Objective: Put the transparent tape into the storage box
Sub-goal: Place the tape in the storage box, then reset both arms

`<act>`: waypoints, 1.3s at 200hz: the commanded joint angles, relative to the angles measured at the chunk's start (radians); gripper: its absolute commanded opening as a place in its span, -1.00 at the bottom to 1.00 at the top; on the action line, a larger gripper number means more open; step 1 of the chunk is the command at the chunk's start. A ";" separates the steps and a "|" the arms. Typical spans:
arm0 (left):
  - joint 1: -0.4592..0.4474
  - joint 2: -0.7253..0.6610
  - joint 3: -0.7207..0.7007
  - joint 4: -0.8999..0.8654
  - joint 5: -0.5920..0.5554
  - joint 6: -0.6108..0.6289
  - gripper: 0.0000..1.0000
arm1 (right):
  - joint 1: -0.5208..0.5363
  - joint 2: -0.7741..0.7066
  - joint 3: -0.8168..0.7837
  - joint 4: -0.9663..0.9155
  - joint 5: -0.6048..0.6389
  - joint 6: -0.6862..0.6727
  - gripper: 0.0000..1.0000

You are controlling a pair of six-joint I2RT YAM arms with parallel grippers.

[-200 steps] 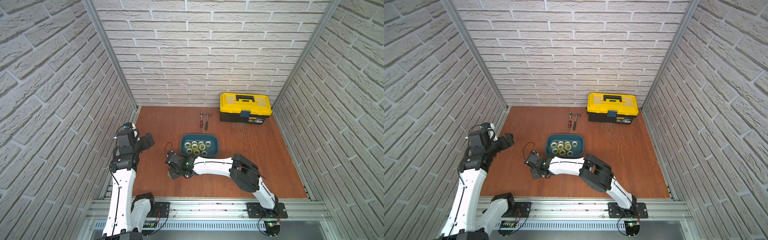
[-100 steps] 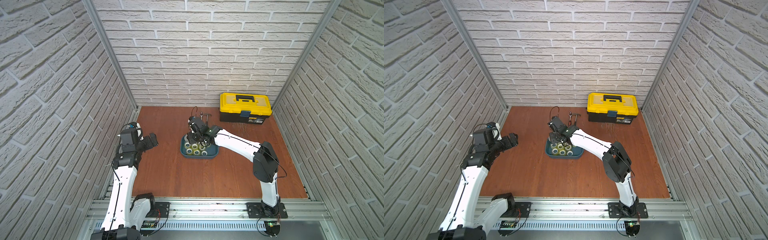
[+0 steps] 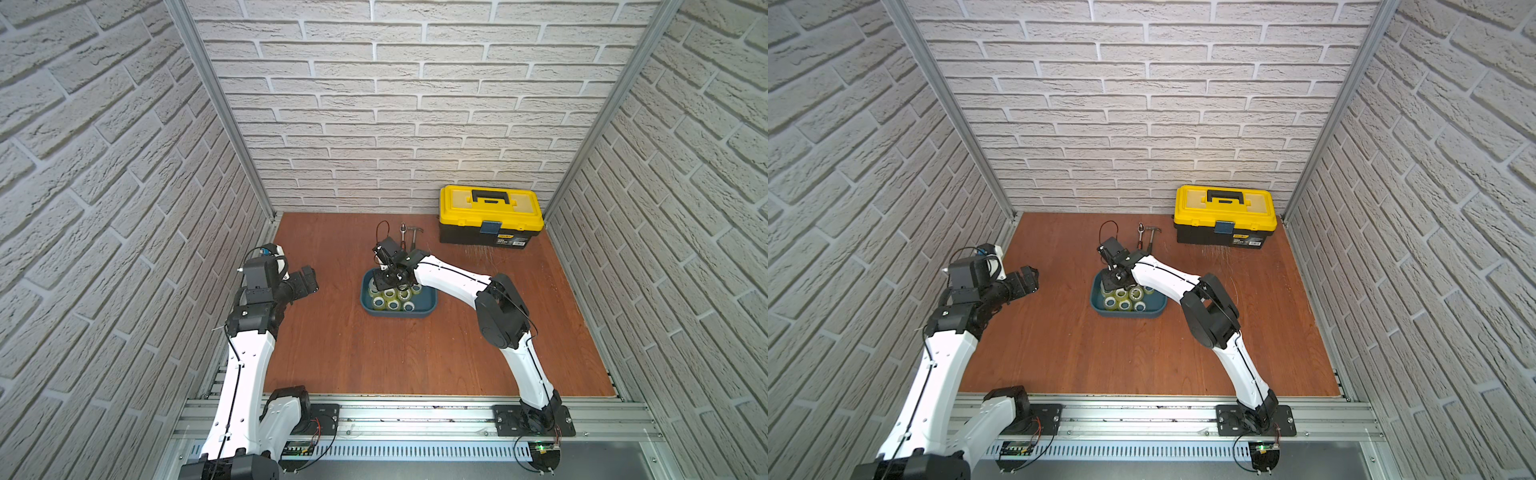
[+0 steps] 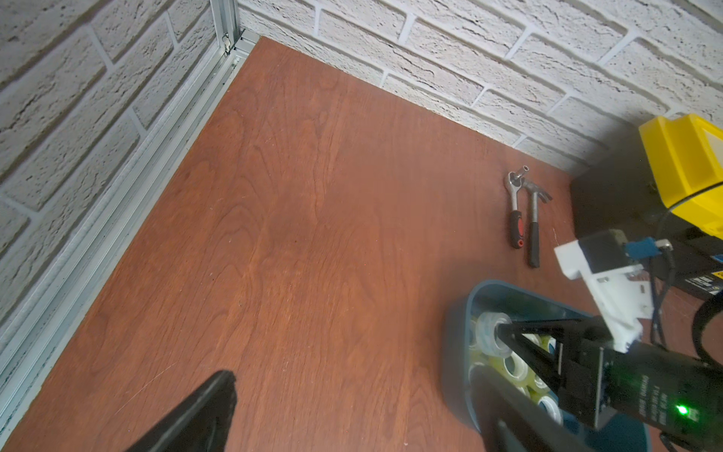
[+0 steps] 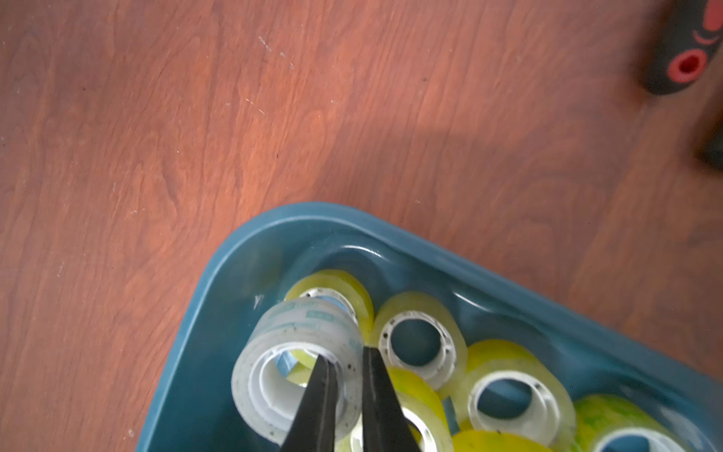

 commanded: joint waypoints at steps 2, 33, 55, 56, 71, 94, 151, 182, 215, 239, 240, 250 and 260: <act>-0.007 0.005 -0.001 0.035 0.018 0.012 0.97 | 0.004 0.028 0.044 -0.020 -0.013 0.003 -0.91; -0.006 0.007 0.000 0.037 0.023 0.013 0.97 | 0.004 0.041 0.053 -0.030 -0.033 -0.001 -0.36; -0.007 0.009 -0.010 0.049 0.019 0.008 0.96 | 0.002 0.030 0.047 0.001 -0.077 0.001 -0.08; -0.007 0.009 -0.011 0.050 0.019 0.006 0.96 | 0.001 0.028 0.046 0.002 -0.078 0.000 -0.06; -0.009 0.001 -0.022 0.067 0.004 0.003 0.97 | 0.003 -0.001 0.031 0.033 -0.093 -0.005 0.13; -0.025 -0.027 -0.065 0.127 -0.048 0.015 0.96 | 0.003 -0.094 -0.015 0.086 -0.065 -0.019 0.41; -0.227 -0.016 -0.121 0.325 -0.283 0.153 0.96 | -0.001 -0.420 -0.199 0.090 0.151 -0.120 1.00; -0.263 0.003 -0.232 0.466 -0.488 0.118 0.97 | -0.013 -0.572 -0.391 0.094 0.377 -0.208 0.99; -0.261 -0.007 -0.409 0.690 -0.548 0.173 0.97 | -0.056 -0.662 -0.573 0.080 0.650 -0.286 0.99; -0.260 0.026 -0.483 0.844 -0.629 0.292 0.96 | -0.122 -0.792 -0.805 0.277 0.689 -0.341 0.98; -0.259 0.029 -0.484 0.848 -0.628 0.297 0.96 | -0.126 -0.798 -0.815 0.286 0.688 -0.343 0.99; -0.253 0.063 -0.497 0.883 -0.618 0.343 0.96 | -0.168 -0.842 -0.903 0.367 0.650 -0.361 0.98; -0.248 0.098 -0.506 0.899 -0.623 0.364 0.96 | -0.222 -0.870 -0.967 0.428 0.586 -0.367 0.99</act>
